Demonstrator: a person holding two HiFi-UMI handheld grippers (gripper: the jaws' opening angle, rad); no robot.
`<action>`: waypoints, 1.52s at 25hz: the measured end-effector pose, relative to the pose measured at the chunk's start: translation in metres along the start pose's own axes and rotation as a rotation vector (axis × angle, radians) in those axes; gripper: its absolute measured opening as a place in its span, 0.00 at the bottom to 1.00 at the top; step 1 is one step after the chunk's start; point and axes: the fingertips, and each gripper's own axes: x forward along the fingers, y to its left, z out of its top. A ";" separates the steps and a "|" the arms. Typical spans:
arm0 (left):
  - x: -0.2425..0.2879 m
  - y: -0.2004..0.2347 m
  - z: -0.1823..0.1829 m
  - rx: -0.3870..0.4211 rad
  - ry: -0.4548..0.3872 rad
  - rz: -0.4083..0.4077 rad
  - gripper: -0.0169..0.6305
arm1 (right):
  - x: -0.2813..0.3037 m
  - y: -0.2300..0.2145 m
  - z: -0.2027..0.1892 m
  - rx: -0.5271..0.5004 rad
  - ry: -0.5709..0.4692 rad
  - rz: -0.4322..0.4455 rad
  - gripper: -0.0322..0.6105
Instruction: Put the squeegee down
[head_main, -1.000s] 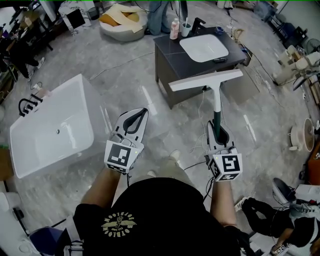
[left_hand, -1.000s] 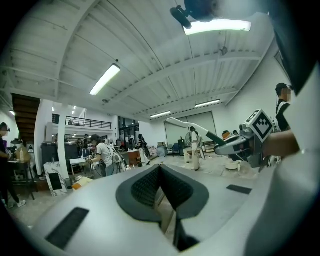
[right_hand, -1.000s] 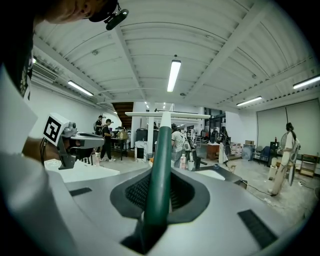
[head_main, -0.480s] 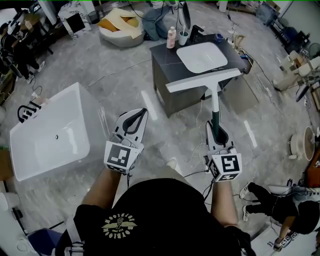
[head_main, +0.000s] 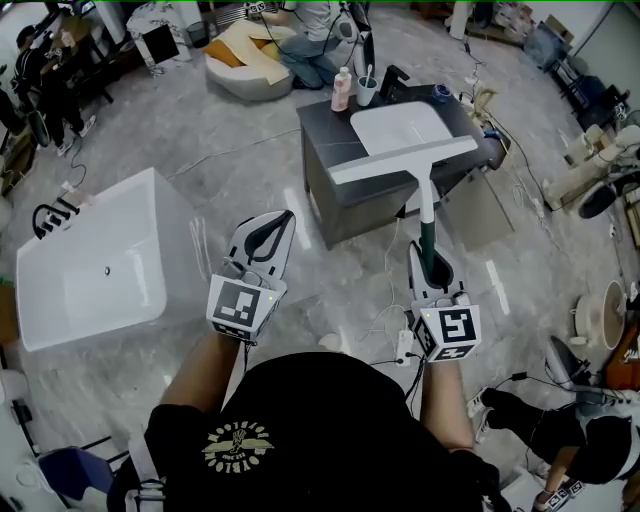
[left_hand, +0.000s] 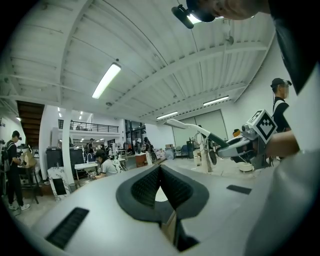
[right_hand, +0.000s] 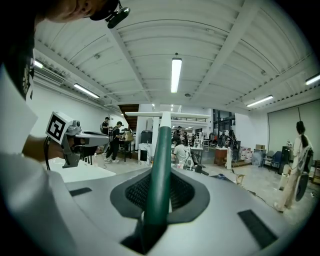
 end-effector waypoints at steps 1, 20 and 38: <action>0.006 -0.001 0.002 0.004 -0.001 0.002 0.06 | 0.002 -0.005 0.001 -0.002 -0.004 0.004 0.16; 0.033 -0.007 -0.023 -0.027 0.059 0.041 0.06 | 0.027 -0.037 -0.019 0.018 0.032 0.051 0.16; 0.106 0.042 -0.030 -0.018 0.056 -0.015 0.06 | 0.098 -0.062 -0.016 0.043 0.051 0.010 0.16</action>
